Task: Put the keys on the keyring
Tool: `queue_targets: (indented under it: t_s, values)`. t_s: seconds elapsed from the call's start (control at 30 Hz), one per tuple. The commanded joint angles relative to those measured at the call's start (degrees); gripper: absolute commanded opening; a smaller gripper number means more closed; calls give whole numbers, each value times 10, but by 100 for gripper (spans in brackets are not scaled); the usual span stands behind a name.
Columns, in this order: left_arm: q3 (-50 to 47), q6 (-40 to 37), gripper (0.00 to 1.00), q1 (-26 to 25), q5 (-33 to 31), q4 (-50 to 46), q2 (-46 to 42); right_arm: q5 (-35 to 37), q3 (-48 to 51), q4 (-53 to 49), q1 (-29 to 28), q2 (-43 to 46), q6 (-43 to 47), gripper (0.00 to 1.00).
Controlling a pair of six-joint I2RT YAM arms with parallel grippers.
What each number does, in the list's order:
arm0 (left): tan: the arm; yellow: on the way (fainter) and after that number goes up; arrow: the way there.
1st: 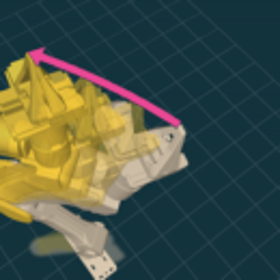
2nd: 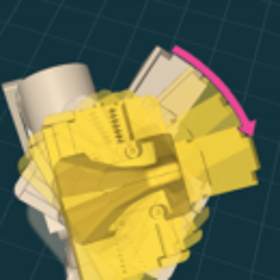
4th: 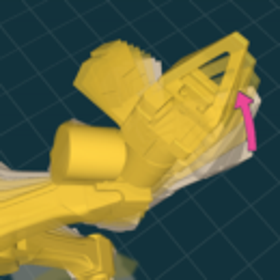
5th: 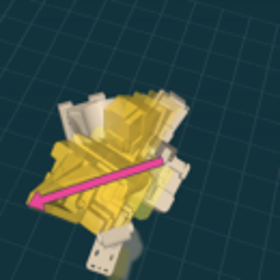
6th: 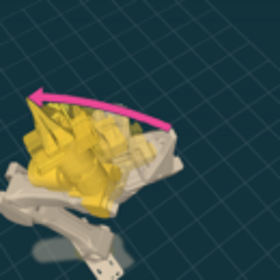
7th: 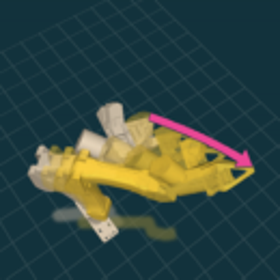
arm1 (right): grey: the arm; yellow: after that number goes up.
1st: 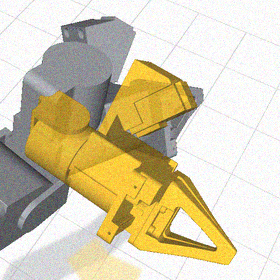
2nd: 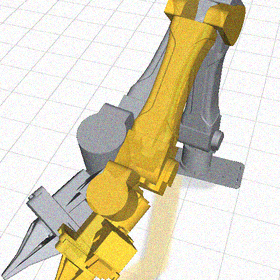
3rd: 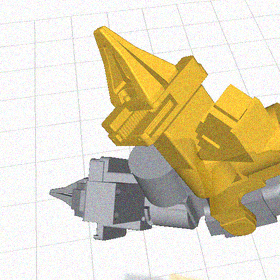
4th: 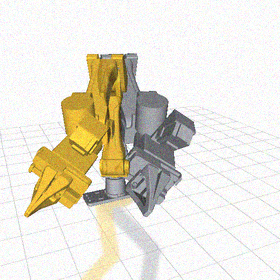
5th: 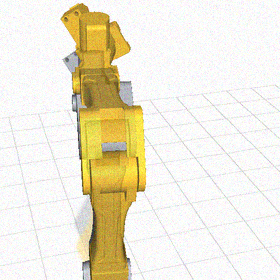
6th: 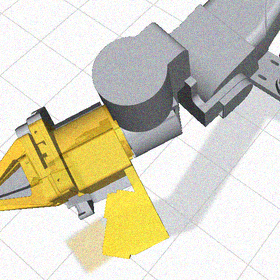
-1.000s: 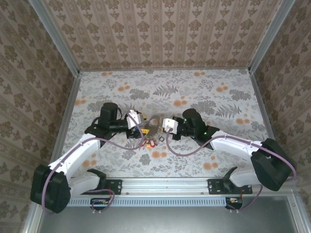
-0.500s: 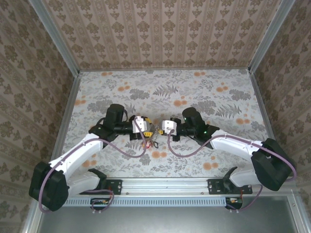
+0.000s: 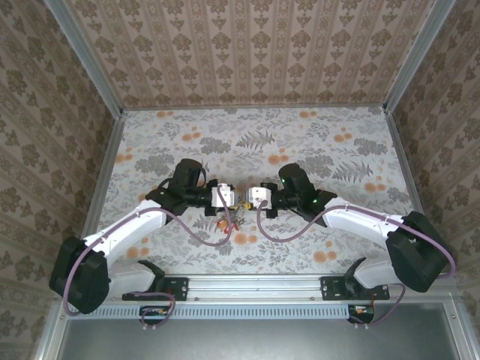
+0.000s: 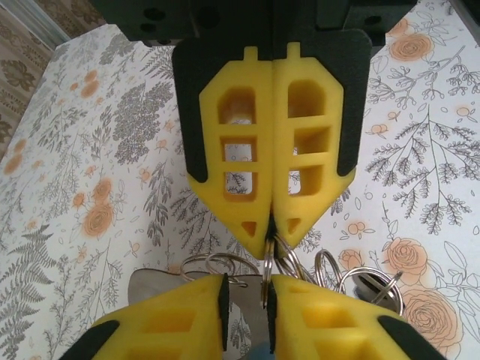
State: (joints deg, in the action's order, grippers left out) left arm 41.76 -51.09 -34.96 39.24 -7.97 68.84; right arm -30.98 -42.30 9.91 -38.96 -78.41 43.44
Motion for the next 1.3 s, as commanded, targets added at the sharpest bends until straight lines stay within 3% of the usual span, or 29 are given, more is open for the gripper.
queue_targets:
  t_s: [0.0,0.07,0.17,0.27,0.33,0.67,0.87,1.07,1.27]
  values:
    - [16,-20,15,-6,3,-12,1,-31,-29,1,0,-4,12,4]
    - [16,-19,12,-7,2,-12,-2,-30,-28,7,0,-3,7,6]
    - [16,-18,0,-7,6,-9,-6,-24,-19,21,1,2,-9,14]
    - [12,-5,0,-7,-3,9,-15,-19,-7,33,5,10,-25,29]
    - [7,5,0,-7,-17,30,-25,-18,1,31,7,23,-27,32]
    - [9,17,0,-3,-38,49,-63,0,42,12,11,99,-43,36]
    - [11,15,0,-3,-39,44,-78,-25,38,-24,24,150,-46,40]
    - [10,17,0,-3,-28,40,-84,-54,15,-84,61,172,-19,37]
    - [11,16,0,-3,-8,38,-95,-45,1,-95,61,152,-6,30]
